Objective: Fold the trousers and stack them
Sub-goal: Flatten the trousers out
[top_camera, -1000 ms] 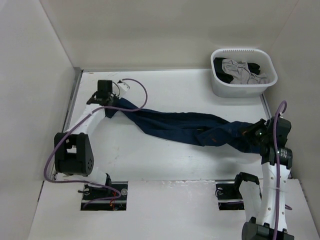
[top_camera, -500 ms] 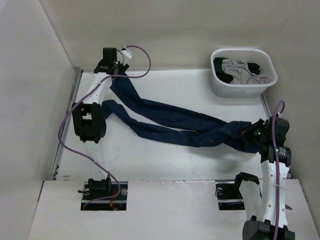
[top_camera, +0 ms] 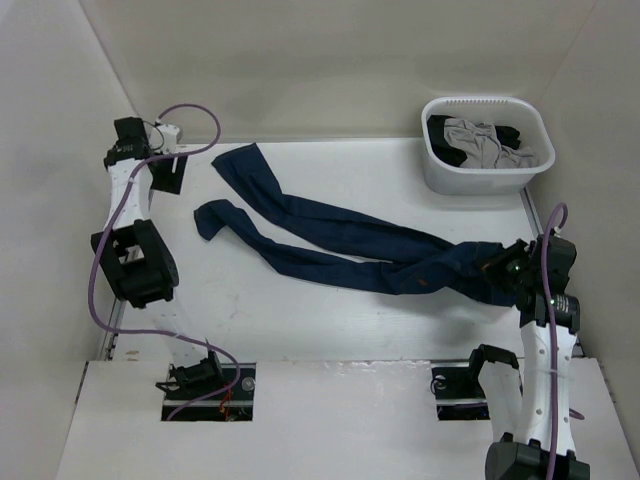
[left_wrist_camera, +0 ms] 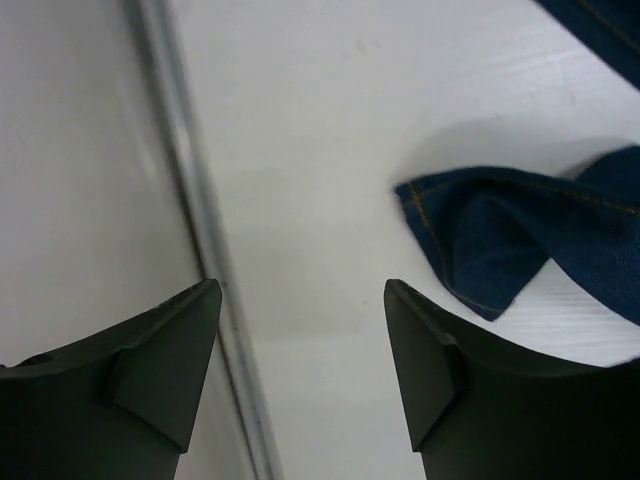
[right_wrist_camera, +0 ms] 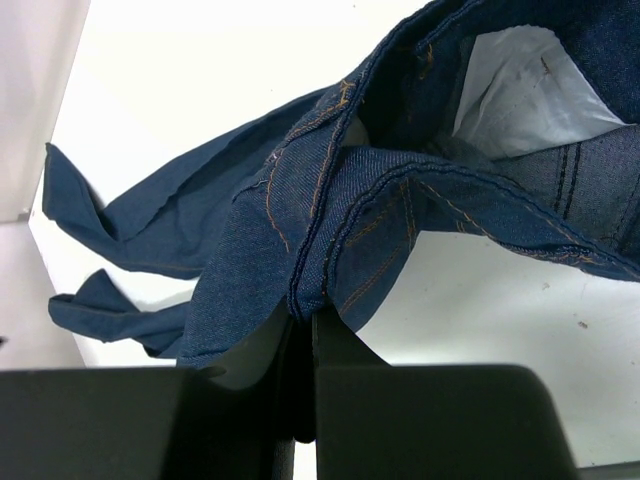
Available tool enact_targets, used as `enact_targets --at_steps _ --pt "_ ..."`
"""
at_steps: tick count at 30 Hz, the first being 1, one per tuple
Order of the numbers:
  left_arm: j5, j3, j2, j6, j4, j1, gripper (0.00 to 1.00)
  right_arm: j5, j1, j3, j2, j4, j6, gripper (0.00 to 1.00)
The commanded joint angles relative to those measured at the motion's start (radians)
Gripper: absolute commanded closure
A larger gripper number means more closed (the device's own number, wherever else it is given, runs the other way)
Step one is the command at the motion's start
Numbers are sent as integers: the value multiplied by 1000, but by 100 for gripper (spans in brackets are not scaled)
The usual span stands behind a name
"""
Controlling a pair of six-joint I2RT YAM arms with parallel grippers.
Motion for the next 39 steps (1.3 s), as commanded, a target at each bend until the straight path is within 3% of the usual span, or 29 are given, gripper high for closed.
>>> enact_targets --at_steps 1,8,16,19,22,23,29,34,39 --pt "95 -71 84 -45 -36 -42 36 -9 6 4 0 50 3 98" --pt "125 -90 147 -112 76 -42 36 -7 -2 -2 -26 33 6 98" --pt "55 -151 210 -68 112 -55 44 -1 -6 37 -14 18 6 98" --pt "56 -185 223 -36 93 -73 60 0 -6 50 -1 19 6 98" --pt "47 -232 217 0 87 -91 94 -3 -6 55 14 28 2 98" --pt "44 -246 207 7 95 -93 98 -3 -12 58 23 35 -3 99" --pt "-88 -233 -4 102 274 -21 100 17 -51 202 130 105 -44 99" --pt "-158 -111 -111 349 198 43 100 36 -75 331 172 116 -55 100" --pt "-172 -205 -268 504 172 67 100 72 -92 305 124 85 -75 100"
